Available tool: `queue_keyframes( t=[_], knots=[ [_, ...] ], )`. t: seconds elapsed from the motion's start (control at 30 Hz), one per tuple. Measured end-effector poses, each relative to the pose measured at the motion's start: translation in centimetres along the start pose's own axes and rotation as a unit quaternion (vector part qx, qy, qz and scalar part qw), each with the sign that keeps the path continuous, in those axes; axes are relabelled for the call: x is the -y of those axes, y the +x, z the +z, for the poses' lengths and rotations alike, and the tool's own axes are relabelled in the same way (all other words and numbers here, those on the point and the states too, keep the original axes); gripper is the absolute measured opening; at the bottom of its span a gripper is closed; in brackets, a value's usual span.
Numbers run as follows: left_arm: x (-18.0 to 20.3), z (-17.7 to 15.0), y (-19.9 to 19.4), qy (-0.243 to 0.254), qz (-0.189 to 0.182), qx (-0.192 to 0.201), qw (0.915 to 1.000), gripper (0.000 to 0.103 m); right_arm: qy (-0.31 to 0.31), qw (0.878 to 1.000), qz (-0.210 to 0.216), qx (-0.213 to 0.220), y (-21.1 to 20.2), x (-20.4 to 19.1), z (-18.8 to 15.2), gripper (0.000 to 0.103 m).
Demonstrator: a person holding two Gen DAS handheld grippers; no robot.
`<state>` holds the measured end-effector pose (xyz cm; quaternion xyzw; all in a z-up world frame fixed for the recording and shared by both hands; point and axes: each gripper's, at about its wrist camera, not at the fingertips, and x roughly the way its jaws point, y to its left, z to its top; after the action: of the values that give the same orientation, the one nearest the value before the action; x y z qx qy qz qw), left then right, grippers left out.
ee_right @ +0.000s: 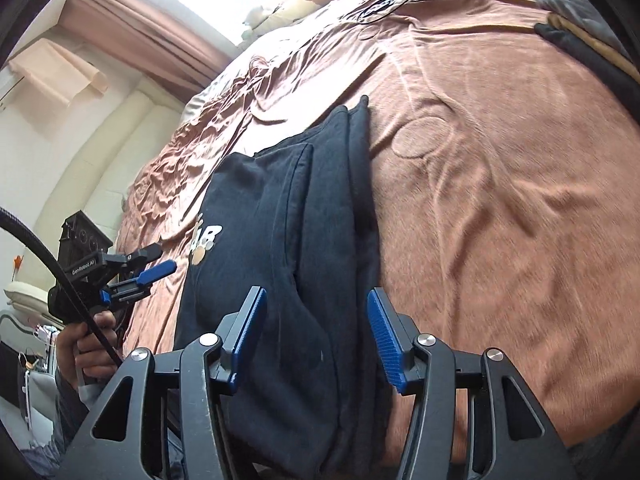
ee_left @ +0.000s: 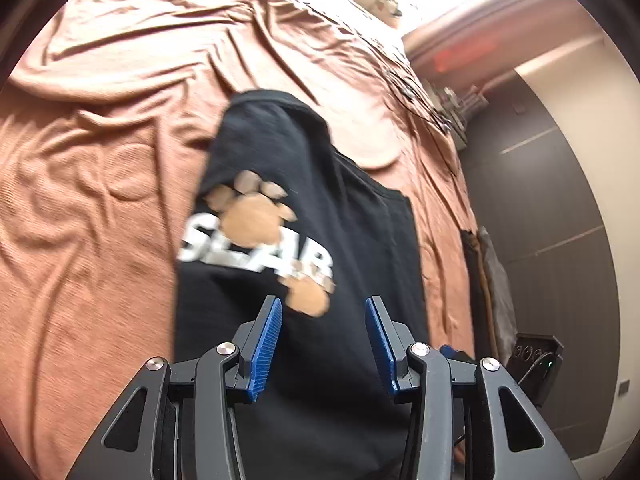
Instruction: Fold small clothes
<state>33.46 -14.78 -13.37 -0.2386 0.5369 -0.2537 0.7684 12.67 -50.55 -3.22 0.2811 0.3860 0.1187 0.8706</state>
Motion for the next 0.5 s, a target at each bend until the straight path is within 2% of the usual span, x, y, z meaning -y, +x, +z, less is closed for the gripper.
queue_keyframes(
  t=[0.2,0.5],
  knots=[
    [-3.7,1.9,-0.4,-0.028,0.030,0.015,0.9991,0.045,-0.014,1.000,0.002,-0.008,4.0,0.1,4.2,0.047],
    [-6.2,3.7,1.2,-0.043,0.038,0.010,0.9983,0.045,-0.026,0.999,-0.003,-0.027,9.6,0.0,10.4,0.047]
  ],
)
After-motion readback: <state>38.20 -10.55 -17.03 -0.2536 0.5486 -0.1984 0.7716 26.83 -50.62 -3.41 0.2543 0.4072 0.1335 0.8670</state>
